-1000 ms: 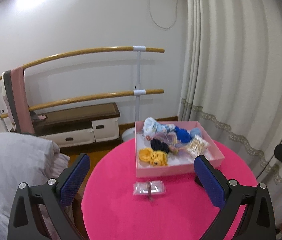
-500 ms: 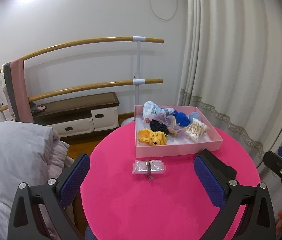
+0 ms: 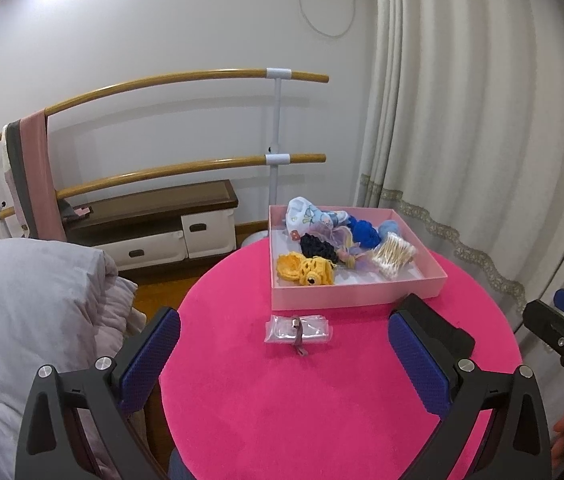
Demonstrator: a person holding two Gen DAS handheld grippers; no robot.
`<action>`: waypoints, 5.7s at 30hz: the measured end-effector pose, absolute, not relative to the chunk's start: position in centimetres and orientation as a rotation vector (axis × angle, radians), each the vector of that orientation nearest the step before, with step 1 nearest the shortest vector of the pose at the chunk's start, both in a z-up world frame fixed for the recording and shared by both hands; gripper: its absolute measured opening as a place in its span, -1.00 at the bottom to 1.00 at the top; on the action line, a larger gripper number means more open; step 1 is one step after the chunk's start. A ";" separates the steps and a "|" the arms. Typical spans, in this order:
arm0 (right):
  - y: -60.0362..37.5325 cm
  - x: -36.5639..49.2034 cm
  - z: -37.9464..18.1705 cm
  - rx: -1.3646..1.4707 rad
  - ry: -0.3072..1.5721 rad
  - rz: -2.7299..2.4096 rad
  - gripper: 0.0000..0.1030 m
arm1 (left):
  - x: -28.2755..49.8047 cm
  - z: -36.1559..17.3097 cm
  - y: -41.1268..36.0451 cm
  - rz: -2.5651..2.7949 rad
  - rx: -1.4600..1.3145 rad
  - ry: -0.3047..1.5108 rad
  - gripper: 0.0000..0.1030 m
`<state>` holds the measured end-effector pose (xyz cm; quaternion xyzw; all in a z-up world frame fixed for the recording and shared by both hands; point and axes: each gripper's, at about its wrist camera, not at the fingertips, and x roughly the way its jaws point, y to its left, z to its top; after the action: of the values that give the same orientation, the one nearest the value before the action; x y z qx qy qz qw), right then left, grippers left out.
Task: Organize soft objects
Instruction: 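Withdraw both tools from the box toward the last items, then grasp the clear strapped plastic bag with the left tool while the right tool grasps the black pouch, then carry the plastic bag and black pouch over the pink box with both tools, then open both tools to drop the plastic bag and pouch into the box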
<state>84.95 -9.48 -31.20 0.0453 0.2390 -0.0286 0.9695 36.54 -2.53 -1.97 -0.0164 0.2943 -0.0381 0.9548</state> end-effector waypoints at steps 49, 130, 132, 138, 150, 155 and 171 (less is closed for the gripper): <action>-14.8 98.5 -44.9 0.048 0.852 -0.096 0.15 | 57.4 -19.5 -6.5 -0.031 -0.004 0.955 0.95; -11.5 101.0 -27.2 0.133 0.584 0.113 -0.39 | 54.6 0.4 -5.5 -0.144 -0.043 0.612 0.44; -12.1 103.0 -27.5 0.152 0.607 0.120 -0.39 | 56.8 0.2 -5.8 -0.145 -0.048 0.626 0.44; -14.4 108.2 -30.0 0.222 0.685 0.113 -0.38 | 63.5 -1.5 -6.8 -0.147 -0.055 0.694 0.44; -17.0 112.9 -35.3 0.300 0.792 0.095 -0.36 | 74.3 -5.8 -9.5 -0.161 -0.047 0.813 0.44; -17.6 113.8 -36.5 0.326 0.813 0.094 -0.24 | 76.5 -7.0 -10.6 -0.165 -0.021 0.840 0.55; -17.7 110.2 -34.4 0.344 0.712 0.043 1.00 | 73.6 -5.8 -10.1 -0.021 0.041 0.708 1.00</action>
<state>110.24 -17.68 -34.40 0.1675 0.3466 0.0210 0.9227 73.57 -10.11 -5.80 0.0199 0.3466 -0.0105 0.9378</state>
